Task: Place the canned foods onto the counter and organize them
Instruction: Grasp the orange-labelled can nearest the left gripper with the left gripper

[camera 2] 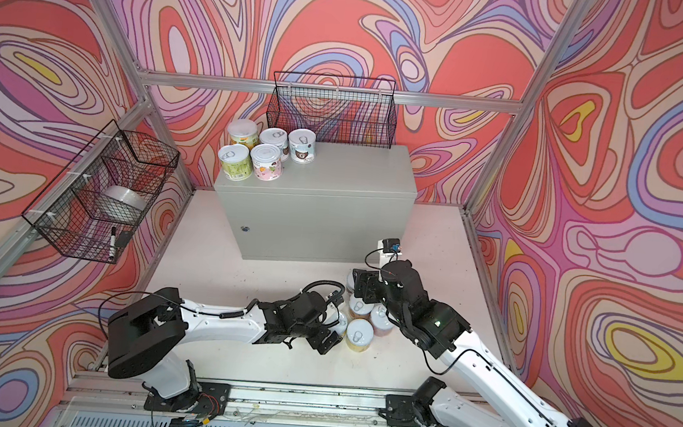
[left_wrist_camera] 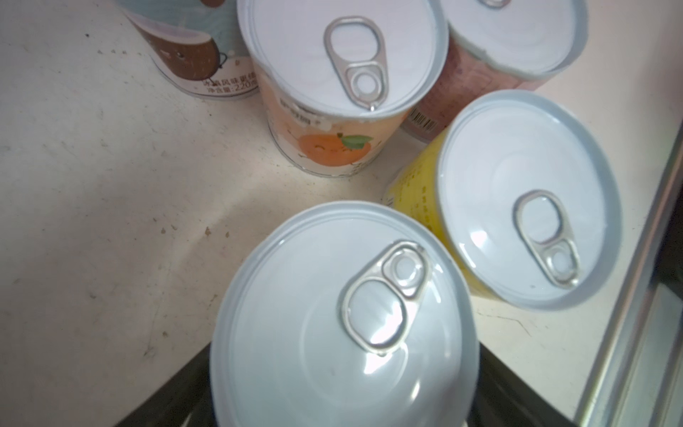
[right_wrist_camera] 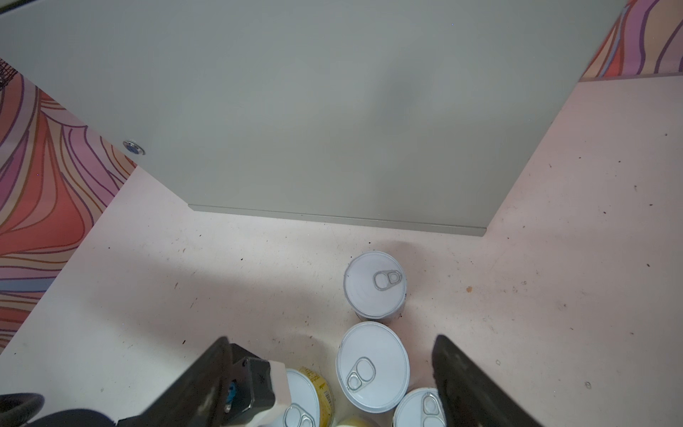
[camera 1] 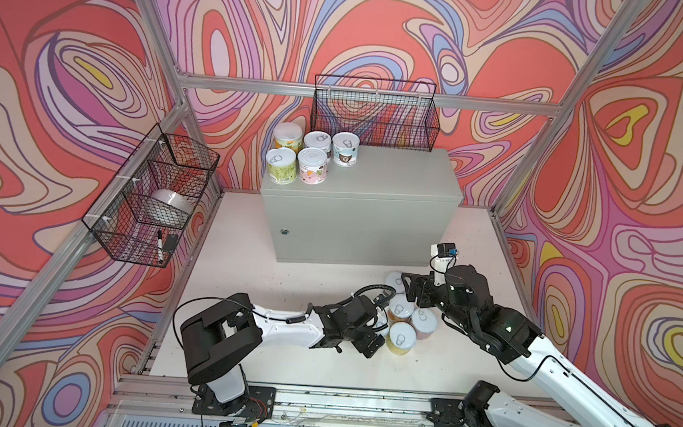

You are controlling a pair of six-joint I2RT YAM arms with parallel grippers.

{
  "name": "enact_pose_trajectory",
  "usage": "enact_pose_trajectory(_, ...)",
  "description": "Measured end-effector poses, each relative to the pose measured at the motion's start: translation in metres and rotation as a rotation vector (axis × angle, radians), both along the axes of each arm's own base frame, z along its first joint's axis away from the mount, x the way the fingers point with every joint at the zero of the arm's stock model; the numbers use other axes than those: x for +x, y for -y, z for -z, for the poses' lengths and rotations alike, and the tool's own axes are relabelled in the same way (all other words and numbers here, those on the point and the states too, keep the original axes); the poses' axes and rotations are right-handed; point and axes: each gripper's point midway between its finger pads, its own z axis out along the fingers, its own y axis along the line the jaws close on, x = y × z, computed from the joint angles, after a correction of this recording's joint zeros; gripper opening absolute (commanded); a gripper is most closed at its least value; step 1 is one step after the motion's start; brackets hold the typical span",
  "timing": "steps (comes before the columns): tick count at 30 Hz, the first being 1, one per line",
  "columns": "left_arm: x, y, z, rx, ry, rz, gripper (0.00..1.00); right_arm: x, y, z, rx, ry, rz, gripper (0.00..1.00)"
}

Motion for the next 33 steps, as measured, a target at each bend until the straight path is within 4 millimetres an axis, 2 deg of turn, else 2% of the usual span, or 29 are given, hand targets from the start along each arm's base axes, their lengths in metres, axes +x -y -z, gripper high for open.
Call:
enact_pose_trajectory(4, 0.003, -0.005, 0.012, 0.050, 0.022, 0.011, 0.90, 0.002, -0.001, 0.003, -0.010, -0.005, 0.004, 0.87)
enact_pose_trajectory(9, 0.010, -0.004, 0.013, 0.026, 0.074, 0.015, 0.90, 0.007, -0.005, 0.008, -0.020, -0.015, 0.003, 0.87)
enact_pose_trajectory(20, 0.031, 0.017, 0.016, -0.058, 0.123, -0.016, 0.94, 0.009, -0.005, 0.008, -0.041, -0.007, -0.003, 0.87)
enact_pose_trajectory(24, 0.037, 0.018, 0.014, -0.085, 0.138, -0.048, 0.90, 0.010, -0.006, 0.011, -0.053, -0.011, -0.007, 0.87)
enact_pose_trajectory(26, 0.039, 0.017, 0.013, -0.094, 0.145, -0.064, 0.82, 0.010, -0.006, 0.011, -0.053, -0.010, -0.008, 0.87)
enact_pose_trajectory(27, 0.041, 0.015, 0.013, -0.099, 0.149, -0.073, 0.73, 0.010, -0.007, 0.010, -0.051, -0.008, -0.009, 0.87)
enact_pose_trajectory(31, 0.046, 0.007, 0.007, -0.108, 0.176, -0.104, 0.10, 0.010, -0.007, 0.005, -0.036, 0.007, -0.010, 0.86)
enact_pose_trajectory(32, 0.047, 0.004, 0.008, -0.101, 0.177, -0.110, 0.00, 0.009, -0.006, 0.003, -0.032, 0.011, -0.010, 0.86)
enact_pose_trajectory(33, 0.047, 0.002, 0.009, -0.091, 0.176, -0.113, 0.00, 0.009, -0.006, 0.001, -0.025, 0.017, -0.010, 0.86)
